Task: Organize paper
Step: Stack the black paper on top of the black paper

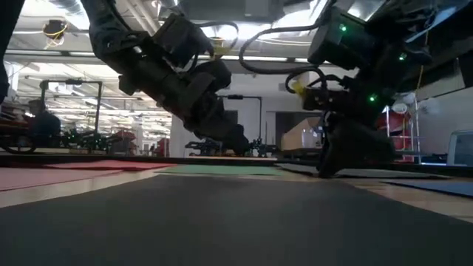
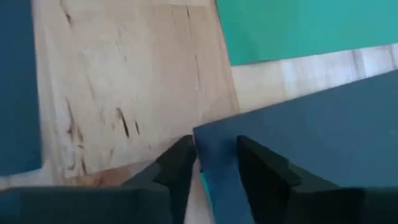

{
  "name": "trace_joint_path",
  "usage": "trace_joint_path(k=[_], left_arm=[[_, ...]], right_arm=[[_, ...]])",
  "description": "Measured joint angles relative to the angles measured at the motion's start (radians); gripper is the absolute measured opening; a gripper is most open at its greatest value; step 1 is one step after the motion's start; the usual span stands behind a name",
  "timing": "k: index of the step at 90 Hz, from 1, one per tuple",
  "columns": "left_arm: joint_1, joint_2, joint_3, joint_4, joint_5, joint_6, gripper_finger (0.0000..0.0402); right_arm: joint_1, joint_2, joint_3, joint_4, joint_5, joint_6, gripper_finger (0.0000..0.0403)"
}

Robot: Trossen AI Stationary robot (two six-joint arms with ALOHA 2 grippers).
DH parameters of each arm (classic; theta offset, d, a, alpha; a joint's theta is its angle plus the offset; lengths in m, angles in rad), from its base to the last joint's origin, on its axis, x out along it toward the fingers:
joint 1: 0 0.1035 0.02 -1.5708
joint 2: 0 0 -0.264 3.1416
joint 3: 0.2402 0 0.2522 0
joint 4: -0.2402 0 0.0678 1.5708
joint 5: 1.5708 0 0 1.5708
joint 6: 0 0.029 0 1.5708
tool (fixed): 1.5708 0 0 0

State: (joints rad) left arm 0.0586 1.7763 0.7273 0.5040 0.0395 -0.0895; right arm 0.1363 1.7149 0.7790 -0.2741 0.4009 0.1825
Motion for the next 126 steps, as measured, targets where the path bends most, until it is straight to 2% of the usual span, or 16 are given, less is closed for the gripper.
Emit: trace_joint_path(k=[6, 11, 51, 76, 90, 114, 126], left_arm=[[0.0, 0.0, 0.0, 0.0, 0.0, 0.0, 0.0008], [0.0, 0.0, 0.0, 0.0, 0.0, -0.001, 0.0008], [-0.005, 0.0, 0.0, 0.002, 0.0, -0.005, 0.0008], [-0.013, -0.001, 0.0, 0.006, 0.001, 0.001, 0.0008], [-0.012, -0.001, 0.0, 0.005, 0.0, 0.008, 0.0008], [-0.012, -0.001, 0.0, 0.0, 0.0, 0.011, 0.0008], [-0.012, -0.001, 0.0, 0.0, 0.0, 0.011, 0.0008]], right_arm=[[-0.007, 0.0, 0.0, 0.001, -0.02, -0.004, 0.0027], [-0.011, 0.0, -0.001, 0.003, -0.016, -0.004, 0.001], [-0.014, -0.04, 0.046, -0.059, -0.029, -0.021, 0.0], [-0.013, -0.061, 0.057, -0.068, -0.094, -0.016, 0.0003], [-0.014, -0.028, 0.056, -0.069, -0.08, -0.014, 0.0041], [-0.021, -0.025, 0.057, -0.069, 0.04, 0.001, 0.0157], [-0.061, 0.002, 0.057, -0.072, 0.009, 0.01, 0.0188]])
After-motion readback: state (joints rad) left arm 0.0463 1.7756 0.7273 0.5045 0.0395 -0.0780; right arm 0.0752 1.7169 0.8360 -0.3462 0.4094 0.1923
